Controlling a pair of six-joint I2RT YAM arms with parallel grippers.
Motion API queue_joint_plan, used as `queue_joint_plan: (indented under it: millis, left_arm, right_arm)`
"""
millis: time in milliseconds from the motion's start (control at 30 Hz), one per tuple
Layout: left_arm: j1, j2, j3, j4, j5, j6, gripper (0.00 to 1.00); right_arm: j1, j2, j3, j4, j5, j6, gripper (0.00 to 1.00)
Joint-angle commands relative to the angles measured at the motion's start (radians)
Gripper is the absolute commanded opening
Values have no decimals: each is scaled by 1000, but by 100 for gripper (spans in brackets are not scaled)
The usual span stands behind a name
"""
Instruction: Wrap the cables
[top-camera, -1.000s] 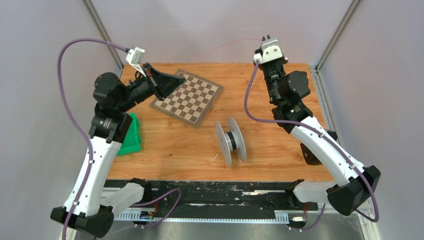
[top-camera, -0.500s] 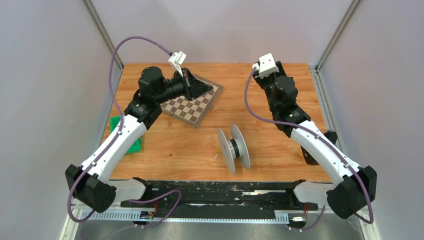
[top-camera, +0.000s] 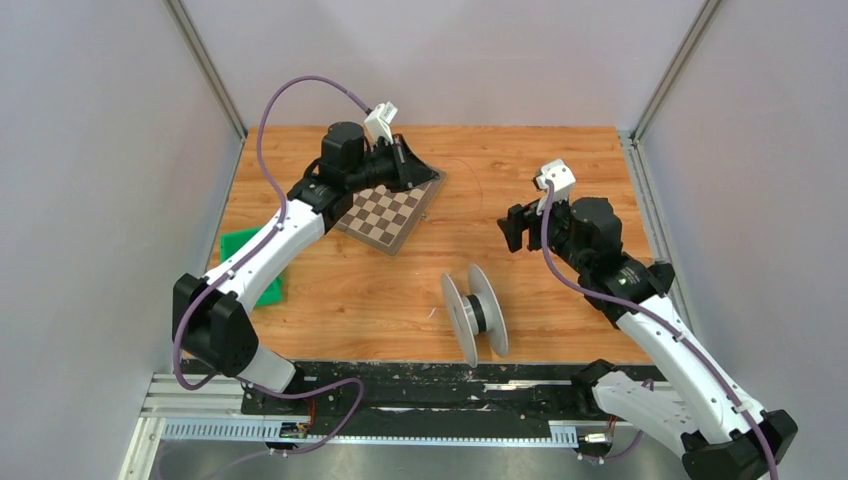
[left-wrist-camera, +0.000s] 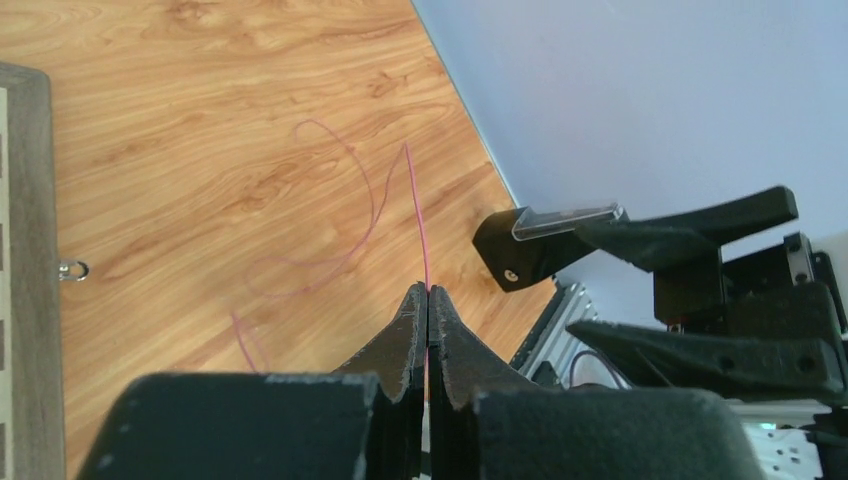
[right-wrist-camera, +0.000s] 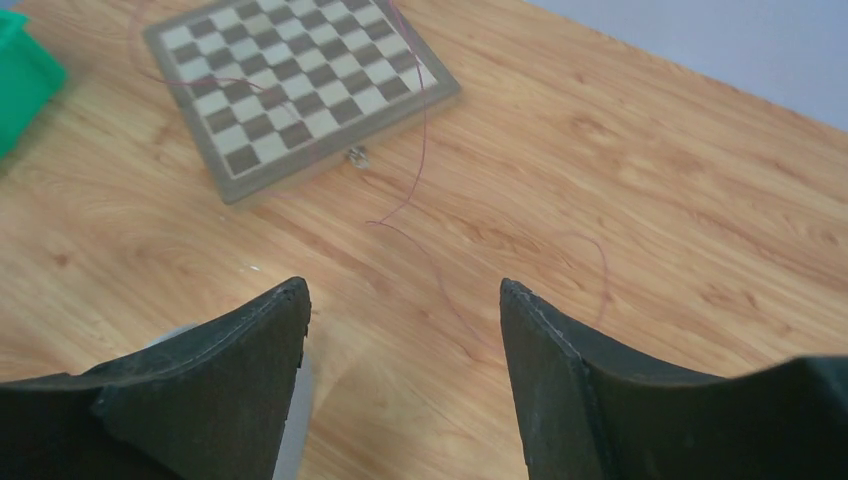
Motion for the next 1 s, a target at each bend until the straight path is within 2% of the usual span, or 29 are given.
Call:
queue_joint_plan:
  millis: [0, 67, 200, 333, 500, 633, 967]
  left_arm:
    - [-5, 13, 80, 23, 7, -53, 0]
    - [-5, 18, 89, 22, 15, -62, 0]
    - [-6, 16, 88, 54, 50, -75, 0]
    - [-5, 13, 94, 49, 58, -80, 0]
    - [-5, -7, 75, 95, 88, -142, 0]
    - [-5, -30, 63, 138, 99, -188, 0]
    - [-6, -67, 52, 168, 107, -235, 0]
  right_arm:
    - [8, -33, -63, 182, -210, -48, 69]
    - [25, -28, -104, 293, -275, -89, 68]
    - [65, 27, -161, 520, -254, -97, 65]
    - [79, 123, -153, 623, -321, -93, 67]
    - [93, 244, -159, 766, -276, -135, 70]
    - [103, 315, -200, 907, -296, -135, 70]
    - [131, 490, -143, 1002, -179, -145, 67]
